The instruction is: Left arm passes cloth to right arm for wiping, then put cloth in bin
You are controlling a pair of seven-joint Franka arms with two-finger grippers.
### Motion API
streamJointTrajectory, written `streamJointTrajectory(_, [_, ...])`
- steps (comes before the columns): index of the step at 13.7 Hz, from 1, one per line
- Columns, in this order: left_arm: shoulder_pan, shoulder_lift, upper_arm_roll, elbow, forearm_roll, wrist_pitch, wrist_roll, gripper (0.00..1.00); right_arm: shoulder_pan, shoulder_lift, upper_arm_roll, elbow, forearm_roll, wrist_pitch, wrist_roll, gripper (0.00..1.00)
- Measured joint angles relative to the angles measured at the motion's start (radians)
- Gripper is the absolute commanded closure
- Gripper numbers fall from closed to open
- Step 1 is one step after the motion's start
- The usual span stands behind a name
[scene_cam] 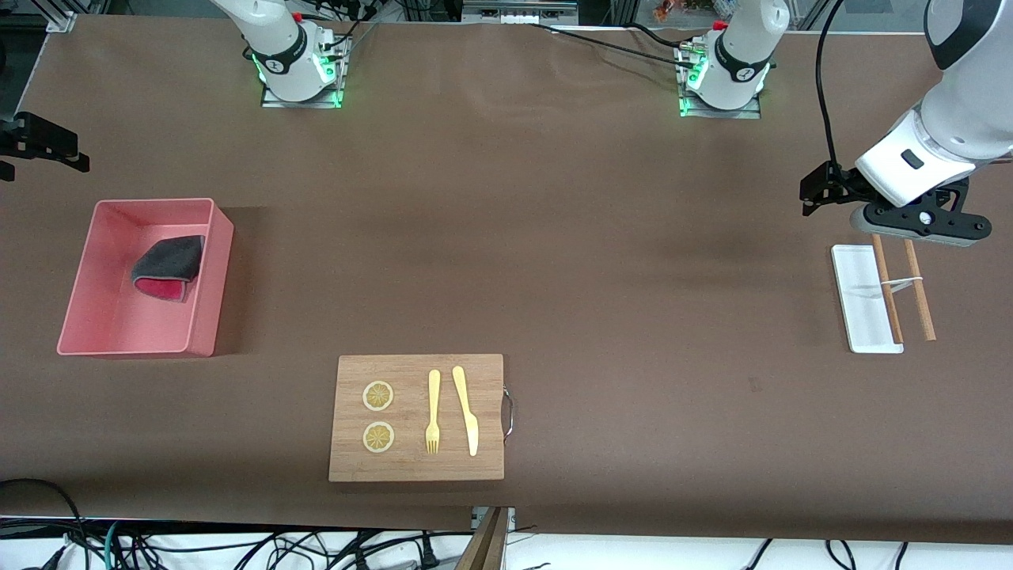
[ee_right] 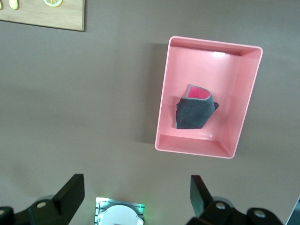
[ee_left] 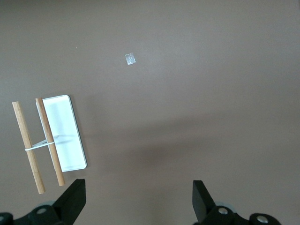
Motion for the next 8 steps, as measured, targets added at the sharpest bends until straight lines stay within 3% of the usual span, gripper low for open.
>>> streamJointTrajectory(8, [0.0, 0.0, 0.0, 0.0, 0.0, 0.0, 0.0, 0.0, -0.013, -0.005, 0.064, -0.012, 0.0, -0.01, 0.15, 0.0])
